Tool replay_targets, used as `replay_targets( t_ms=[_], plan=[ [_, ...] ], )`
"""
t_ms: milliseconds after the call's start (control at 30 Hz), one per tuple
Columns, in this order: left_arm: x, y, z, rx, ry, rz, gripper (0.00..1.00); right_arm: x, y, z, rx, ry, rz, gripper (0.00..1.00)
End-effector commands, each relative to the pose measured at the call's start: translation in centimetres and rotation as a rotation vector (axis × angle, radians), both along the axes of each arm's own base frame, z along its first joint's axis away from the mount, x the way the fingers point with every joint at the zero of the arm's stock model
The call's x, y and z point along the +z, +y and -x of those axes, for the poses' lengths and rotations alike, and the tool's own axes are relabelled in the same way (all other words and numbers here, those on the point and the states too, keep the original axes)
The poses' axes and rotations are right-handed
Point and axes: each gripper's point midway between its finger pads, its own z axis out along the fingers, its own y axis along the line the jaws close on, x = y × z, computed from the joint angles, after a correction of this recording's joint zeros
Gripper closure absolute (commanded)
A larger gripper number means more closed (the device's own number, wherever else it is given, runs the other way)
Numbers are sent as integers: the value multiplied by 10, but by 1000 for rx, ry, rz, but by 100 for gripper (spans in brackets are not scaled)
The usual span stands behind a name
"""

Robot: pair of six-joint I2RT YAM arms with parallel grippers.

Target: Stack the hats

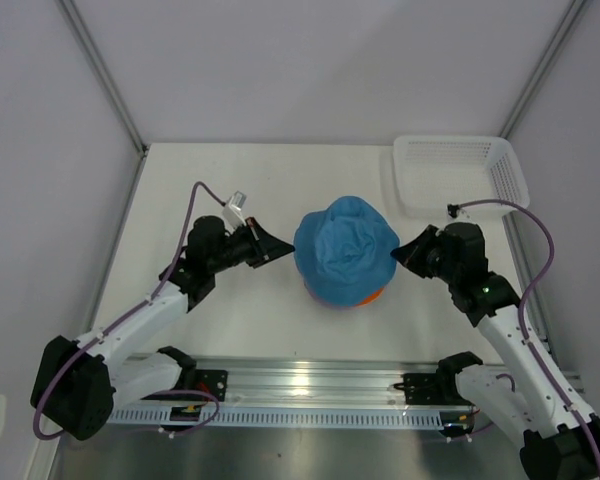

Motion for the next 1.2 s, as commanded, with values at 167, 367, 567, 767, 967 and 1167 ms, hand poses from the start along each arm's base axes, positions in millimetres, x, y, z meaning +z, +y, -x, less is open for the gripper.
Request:
replay_targets(
  t_ms=[167, 367, 567, 767, 967, 1167],
  plan=[
    [-8, -1, -14, 27, 6, -76, 99, -65, -22, 8, -131, 172, 80, 100],
    [-30, 1, -18, 63, 90, -112, 99, -85, -16, -4, -107, 234, 111, 100],
    [0, -9, -11, -24, -37, -23, 93, -60, -12, -13, -87, 175, 174, 100],
    [53, -6, 2, -60, -262, 35, 34, -45, -8, -15, -70, 150, 158, 100],
    [61, -22, 7, -169, -284, 98, 30, -46, -4, -14, -54, 158, 153, 100],
    [51, -29, -3, -175, -251, 109, 32, -43, -4, -13, -51, 151, 148, 100]
  ],
)
